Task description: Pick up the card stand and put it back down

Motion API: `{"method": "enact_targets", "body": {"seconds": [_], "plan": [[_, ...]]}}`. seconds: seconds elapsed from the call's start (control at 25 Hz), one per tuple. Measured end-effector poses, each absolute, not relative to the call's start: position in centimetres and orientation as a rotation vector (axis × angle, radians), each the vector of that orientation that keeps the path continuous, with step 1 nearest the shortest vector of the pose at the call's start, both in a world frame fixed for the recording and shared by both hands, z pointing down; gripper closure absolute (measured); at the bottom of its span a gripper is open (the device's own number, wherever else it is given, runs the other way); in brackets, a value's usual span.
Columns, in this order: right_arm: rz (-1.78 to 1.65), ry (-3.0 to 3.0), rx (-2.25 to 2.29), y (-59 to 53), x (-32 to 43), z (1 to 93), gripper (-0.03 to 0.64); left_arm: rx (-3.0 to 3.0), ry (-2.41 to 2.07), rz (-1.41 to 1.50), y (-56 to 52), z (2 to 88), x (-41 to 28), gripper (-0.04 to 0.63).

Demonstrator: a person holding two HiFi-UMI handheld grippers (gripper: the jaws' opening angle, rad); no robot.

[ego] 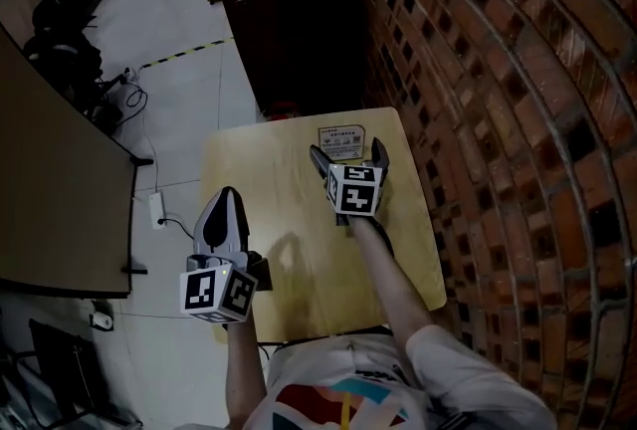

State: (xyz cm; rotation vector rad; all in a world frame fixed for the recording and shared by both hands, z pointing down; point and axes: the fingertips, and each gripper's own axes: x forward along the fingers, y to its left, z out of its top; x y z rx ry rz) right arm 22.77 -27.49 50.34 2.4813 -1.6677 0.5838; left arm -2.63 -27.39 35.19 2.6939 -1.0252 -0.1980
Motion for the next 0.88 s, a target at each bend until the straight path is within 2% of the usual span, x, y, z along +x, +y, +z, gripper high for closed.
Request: {"method": "enact_targets", "body": {"seconds": [0.4, 0.88], "plan": [[0.725, -1.494, 2.414, -30.9, 26.0, 57.0, 0.040, 2.653, -1.041, -0.134, -30.3, 37.7, -1.3, 0.591], [0.763, -1.446, 2.491, -33.0, 27.8, 59.1, 0.040, 2.596, -1.072, -0.064, -32.1, 39.9, -1.2, 0.591]]}}
